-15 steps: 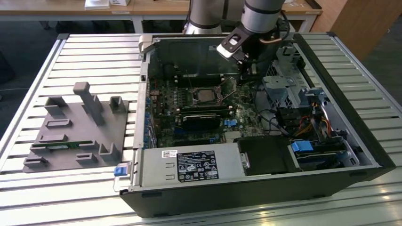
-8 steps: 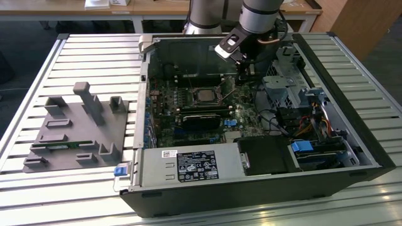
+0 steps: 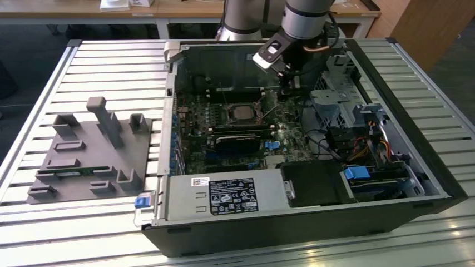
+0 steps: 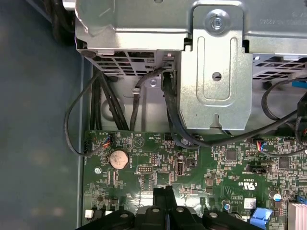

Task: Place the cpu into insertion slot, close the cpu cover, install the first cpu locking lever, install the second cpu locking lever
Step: 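Close the cpu cover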

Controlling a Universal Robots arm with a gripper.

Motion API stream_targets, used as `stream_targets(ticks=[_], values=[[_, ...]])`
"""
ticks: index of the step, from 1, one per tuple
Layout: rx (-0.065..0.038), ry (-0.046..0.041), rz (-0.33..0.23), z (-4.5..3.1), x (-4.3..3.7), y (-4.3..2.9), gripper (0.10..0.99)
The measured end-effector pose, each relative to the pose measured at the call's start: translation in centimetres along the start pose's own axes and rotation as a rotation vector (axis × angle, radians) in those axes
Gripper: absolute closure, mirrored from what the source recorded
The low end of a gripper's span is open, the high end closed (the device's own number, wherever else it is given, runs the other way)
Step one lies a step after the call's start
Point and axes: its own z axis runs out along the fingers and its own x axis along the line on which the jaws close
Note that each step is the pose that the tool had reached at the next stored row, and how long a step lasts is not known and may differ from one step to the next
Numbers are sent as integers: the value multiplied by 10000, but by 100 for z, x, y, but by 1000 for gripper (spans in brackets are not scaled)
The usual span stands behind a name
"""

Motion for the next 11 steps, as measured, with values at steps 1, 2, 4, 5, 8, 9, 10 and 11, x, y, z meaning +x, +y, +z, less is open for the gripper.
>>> stream_targets(ticks=[1, 2, 4, 5, 8, 9, 10, 11], values=[[0, 0, 0, 0, 0, -2, 980], [0, 0, 0, 0, 0, -5, 980], [0, 1, -1, 0, 0, -9, 980], [0, 1, -1, 0, 0, -10, 980], [0, 0, -1, 0, 0, -15, 980], [0, 1, -1, 0, 0, -17, 980], [0, 0, 0, 0, 0, -19, 980], [0, 0, 0, 0, 0, -22, 980]])
